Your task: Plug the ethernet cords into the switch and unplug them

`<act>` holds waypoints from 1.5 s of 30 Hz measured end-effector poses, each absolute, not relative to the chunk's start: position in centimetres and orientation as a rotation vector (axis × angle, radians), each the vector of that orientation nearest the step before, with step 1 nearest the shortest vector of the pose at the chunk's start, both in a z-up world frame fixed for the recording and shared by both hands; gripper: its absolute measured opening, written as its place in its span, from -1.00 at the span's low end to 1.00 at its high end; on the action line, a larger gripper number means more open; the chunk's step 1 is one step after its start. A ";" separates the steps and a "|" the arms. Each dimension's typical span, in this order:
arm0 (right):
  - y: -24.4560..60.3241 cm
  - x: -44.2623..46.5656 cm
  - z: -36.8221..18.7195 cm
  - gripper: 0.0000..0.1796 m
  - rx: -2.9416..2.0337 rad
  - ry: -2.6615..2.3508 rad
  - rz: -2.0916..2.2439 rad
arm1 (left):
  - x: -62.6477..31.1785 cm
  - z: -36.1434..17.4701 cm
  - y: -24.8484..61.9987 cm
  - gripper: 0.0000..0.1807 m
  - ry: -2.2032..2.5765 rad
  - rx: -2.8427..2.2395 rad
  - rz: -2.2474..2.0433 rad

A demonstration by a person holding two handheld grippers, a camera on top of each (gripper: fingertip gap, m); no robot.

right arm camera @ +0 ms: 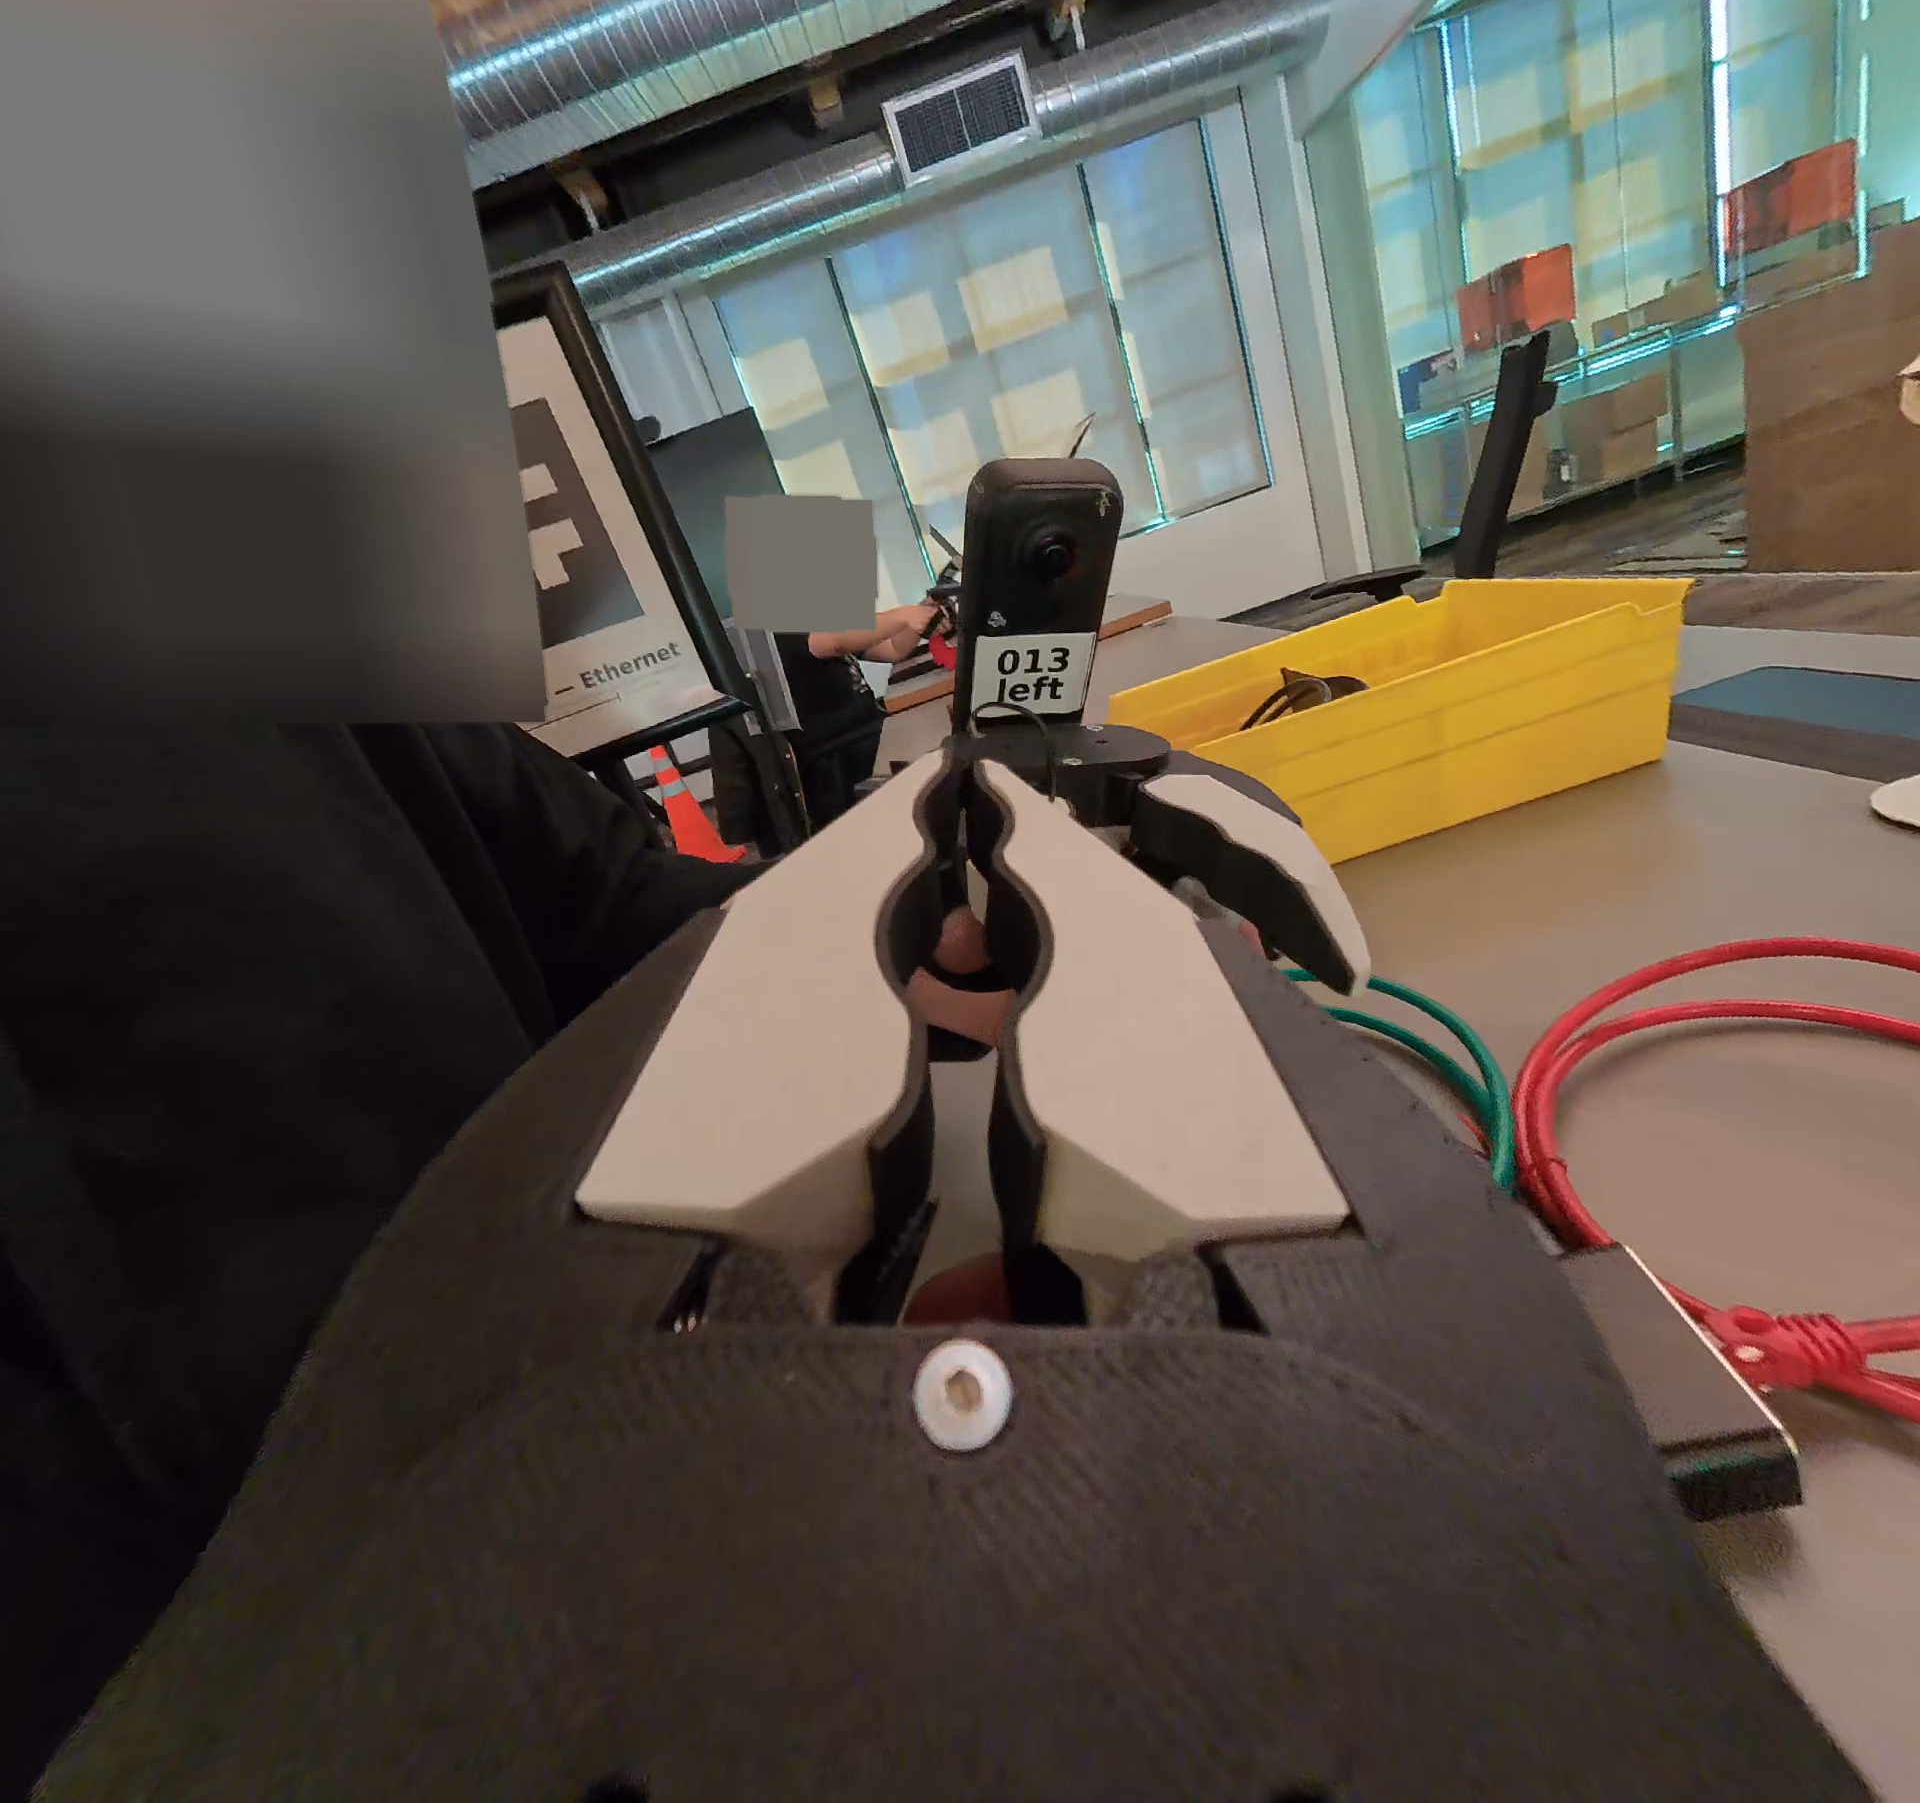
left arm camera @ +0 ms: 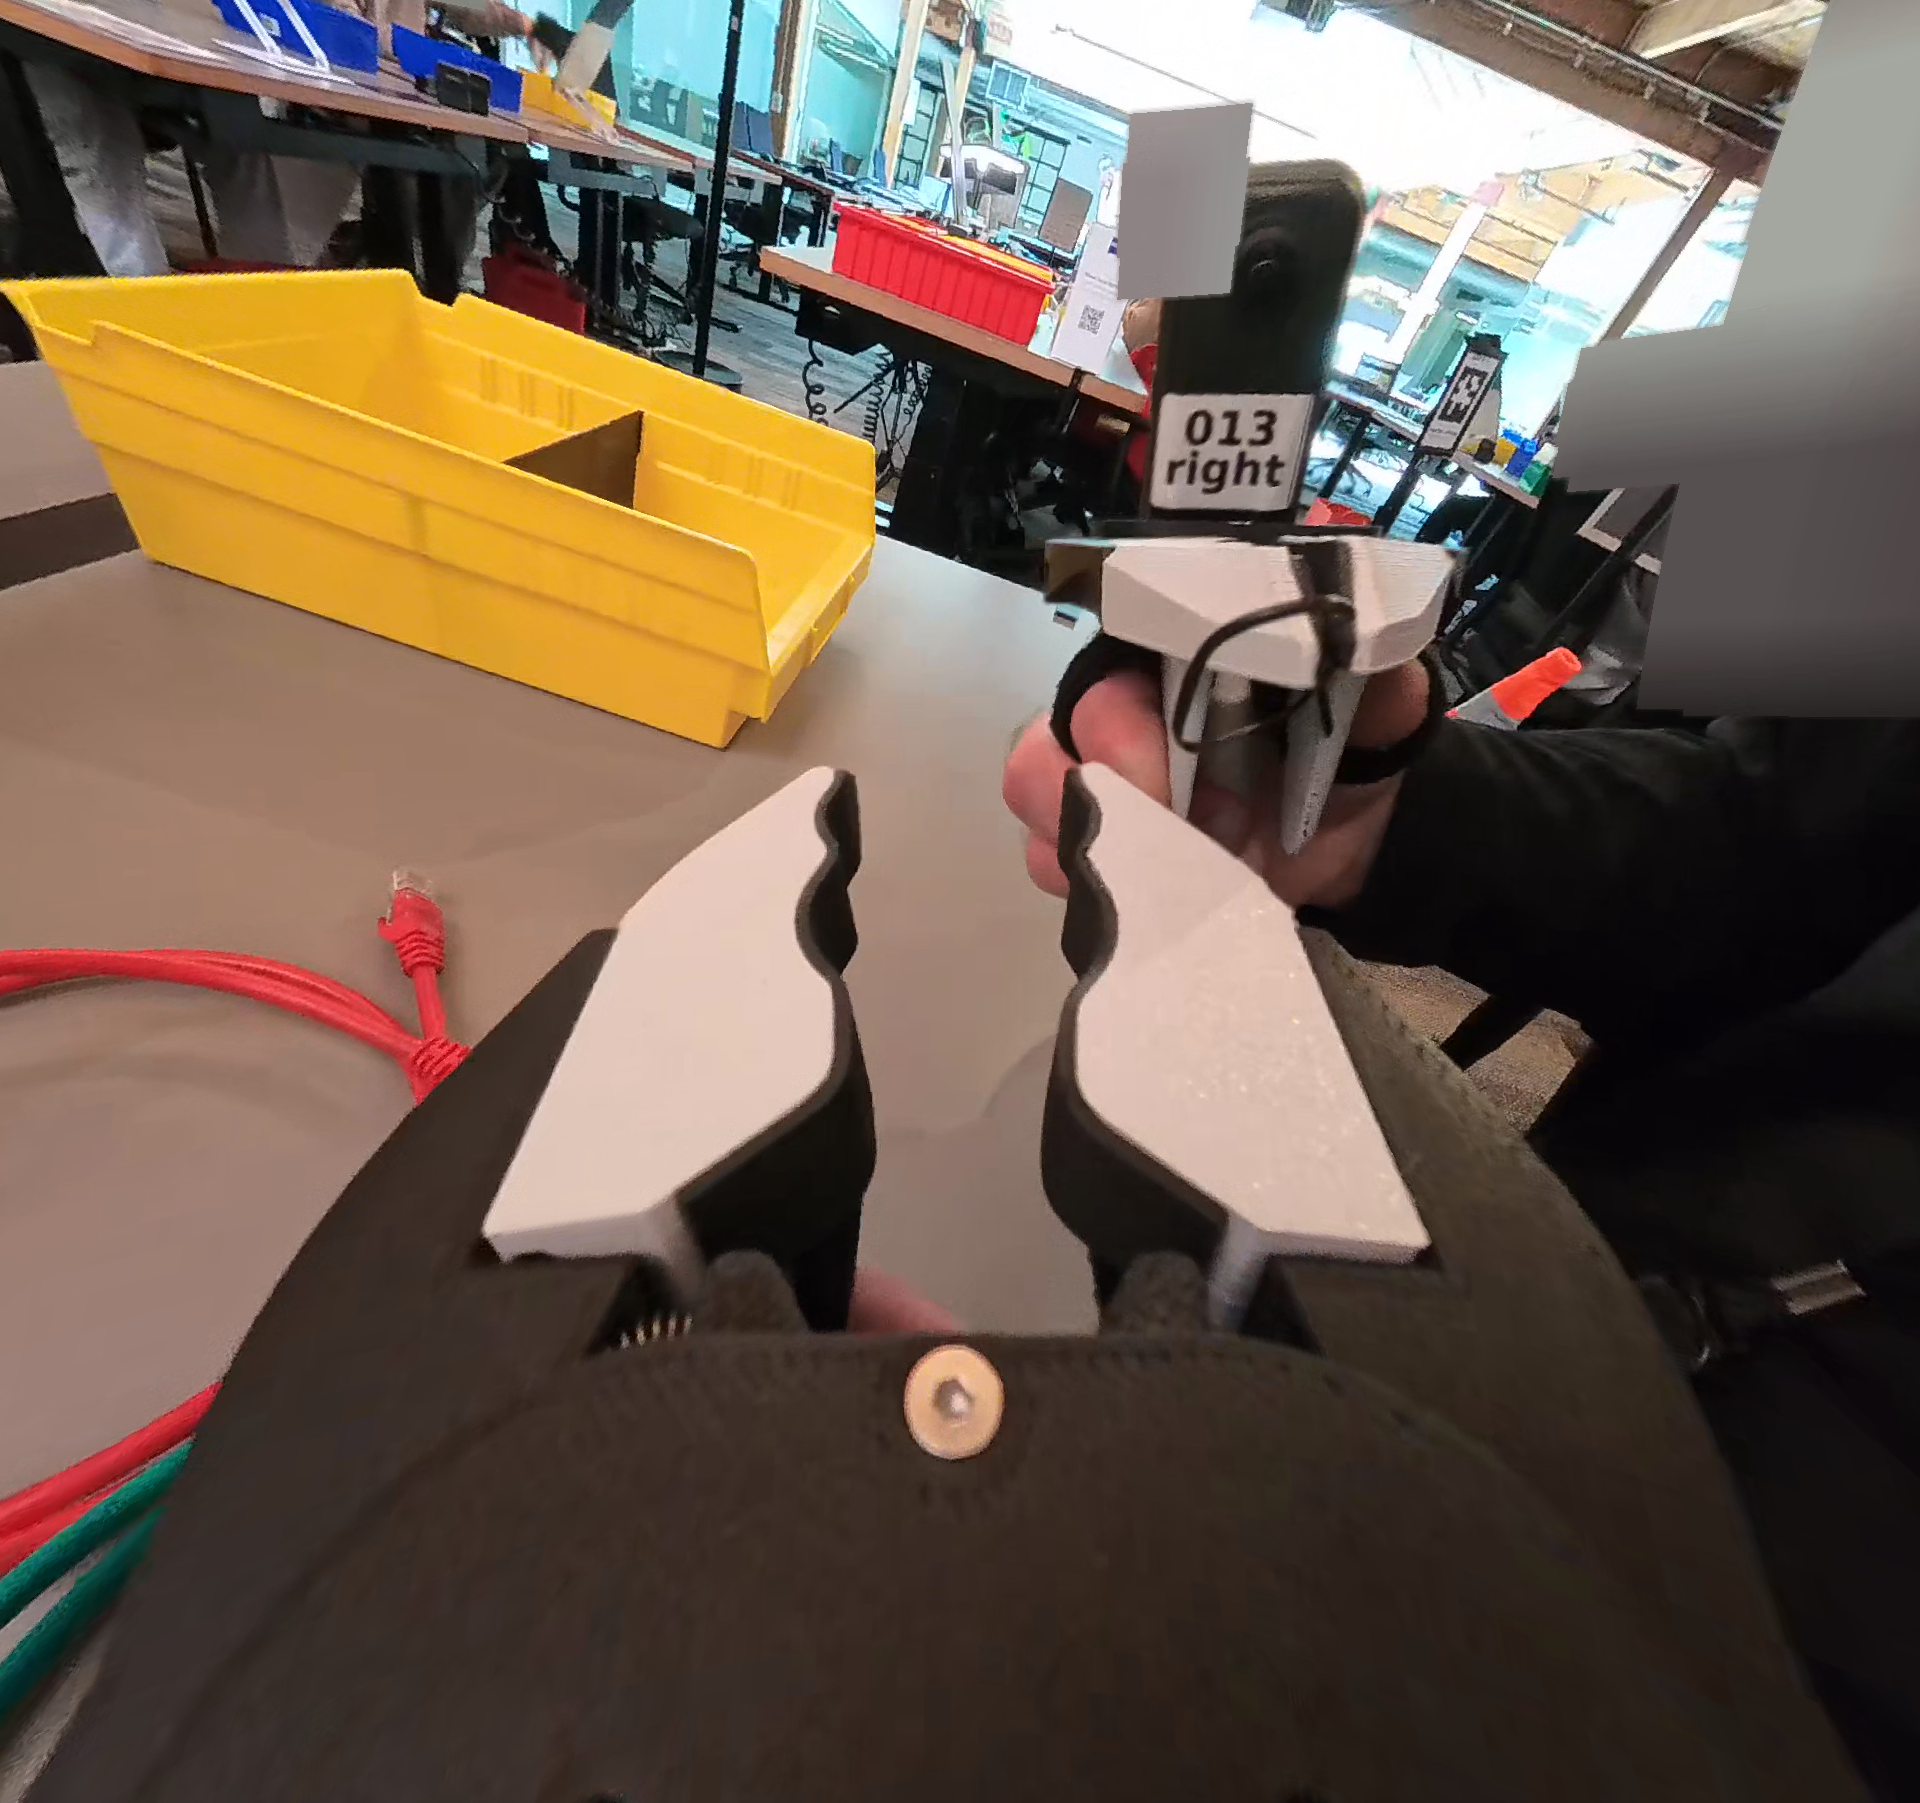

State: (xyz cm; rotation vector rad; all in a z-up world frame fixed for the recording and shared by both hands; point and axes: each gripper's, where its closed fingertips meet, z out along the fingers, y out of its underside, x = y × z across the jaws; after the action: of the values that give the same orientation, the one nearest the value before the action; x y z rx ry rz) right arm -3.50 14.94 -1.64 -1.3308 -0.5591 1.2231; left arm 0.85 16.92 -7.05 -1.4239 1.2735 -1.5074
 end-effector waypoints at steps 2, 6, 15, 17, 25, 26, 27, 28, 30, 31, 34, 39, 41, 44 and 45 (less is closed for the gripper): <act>14.9 -3.6 -1.7 -1.00 -1.324 -0.562 1.232 | 0.9 -6.7 16.3 -0.61 1.281 -1.386 -1.534; 14.9 -3.2 -1.7 -1.00 -1.315 -0.539 1.254 | 0.8 -5.9 15.9 -0.66 1.265 -1.302 -1.552; 15.4 -2.4 -1.8 -1.00 -1.304 -0.495 1.265 | 0.2 -4.4 15.6 -0.88 1.235 -1.201 -1.564; 15.4 -2.2 -1.8 -1.00 -1.300 -0.487 1.263 | 0.1 -4.2 15.4 -0.88 1.234 -1.187 -1.581; 15.4 -1.8 -1.7 -1.00 -1.289 -0.480 1.266 | -0.4 -3.4 14.8 -0.86 1.227 -1.141 -1.682; 15.4 -1.8 -1.6 -1.00 -1.286 -0.477 1.269 | -0.5 -3.2 14.6 -0.80 1.225 -1.130 -1.706; 15.4 -1.8 -1.7 -1.00 -1.288 -0.475 1.272 | -0.6 -3.0 14.5 -0.75 1.217 -1.118 -1.729; 15.5 -1.8 -1.8 -1.00 -1.291 -0.473 1.276 | -0.7 -2.8 14.4 -0.73 1.212 -1.113 -1.743; 15.5 -1.7 -1.8 -1.00 -1.288 -0.465 1.290 | -0.6 -2.9 14.7 -0.80 1.200 -1.129 -1.735; 15.5 -1.8 -1.9 -1.00 -1.291 -0.468 1.287 | -0.5 -2.9 14.8 -0.84 1.191 -1.138 -1.739; 15.5 -1.8 -1.9 -1.00 -1.295 -0.474 1.283 | -0.7 -2.7 14.8 -0.88 1.166 -1.142 -1.798; 15.4 -1.7 -1.9 -1.00 -1.292 -0.483 1.286 | -1.0 -2.5 14.6 -0.91 1.164 -1.133 -1.857; 15.2 -1.8 -1.9 -1.00 -1.296 -0.494 1.287 | -1.0 -3.0 14.5 -0.96 1.230 -1.141 -1.822; 15.3 -1.9 -2.6 -1.00 -1.330 -0.503 1.287 | -1.2 -3.9 14.5 -0.99 1.327 -1.174 -1.760; 15.4 -1.9 -2.8 -1.00 -1.342 -0.504 1.282 | -1.2 -4.3 14.5 -0.99 1.362 -1.194 -1.739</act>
State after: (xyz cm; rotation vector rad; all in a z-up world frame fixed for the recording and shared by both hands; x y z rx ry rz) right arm -1.87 15.44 -2.82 -1.3419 -0.5044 1.2817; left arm -1.21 14.50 -4.26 -1.1936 1.3618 -1.7393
